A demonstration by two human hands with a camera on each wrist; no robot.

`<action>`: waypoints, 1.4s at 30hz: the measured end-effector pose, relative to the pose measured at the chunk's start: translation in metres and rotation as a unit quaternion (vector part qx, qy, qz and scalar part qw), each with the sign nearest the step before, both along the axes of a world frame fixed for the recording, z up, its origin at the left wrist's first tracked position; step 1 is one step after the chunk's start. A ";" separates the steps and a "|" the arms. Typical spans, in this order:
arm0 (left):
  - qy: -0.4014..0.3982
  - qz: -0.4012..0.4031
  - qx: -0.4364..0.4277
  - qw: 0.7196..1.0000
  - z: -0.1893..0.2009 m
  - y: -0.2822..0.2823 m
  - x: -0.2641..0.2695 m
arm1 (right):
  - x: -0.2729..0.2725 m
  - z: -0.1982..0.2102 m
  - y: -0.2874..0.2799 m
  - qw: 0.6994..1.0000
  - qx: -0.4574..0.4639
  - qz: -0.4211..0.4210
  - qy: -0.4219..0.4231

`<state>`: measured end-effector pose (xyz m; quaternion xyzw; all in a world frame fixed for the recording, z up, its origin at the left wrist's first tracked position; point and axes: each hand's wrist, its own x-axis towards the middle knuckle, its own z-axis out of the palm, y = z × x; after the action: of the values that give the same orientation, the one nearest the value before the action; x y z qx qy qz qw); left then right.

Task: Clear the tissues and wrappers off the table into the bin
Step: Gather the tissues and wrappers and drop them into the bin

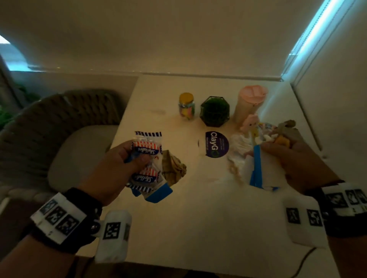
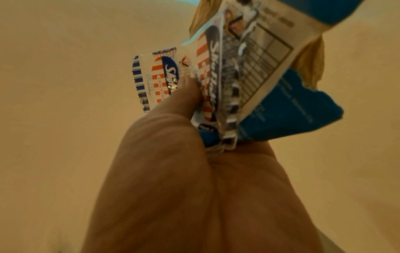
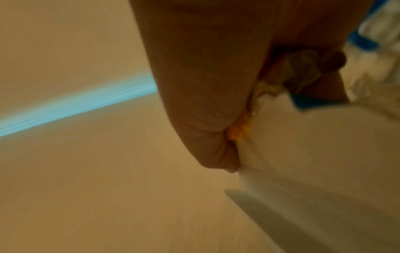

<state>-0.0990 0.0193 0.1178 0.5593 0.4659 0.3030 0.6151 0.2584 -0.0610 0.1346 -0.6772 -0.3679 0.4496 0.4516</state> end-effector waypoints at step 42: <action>0.400 0.329 -0.229 0.824 -0.685 -0.123 -0.546 | -0.807 -0.699 0.079 0.602 0.002 0.706 -0.372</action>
<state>-0.6448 -0.1042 -0.5668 0.2879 0.8833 0.1220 0.3493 -0.5483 0.0178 -0.5641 -0.3140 -0.8689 0.3373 -0.1806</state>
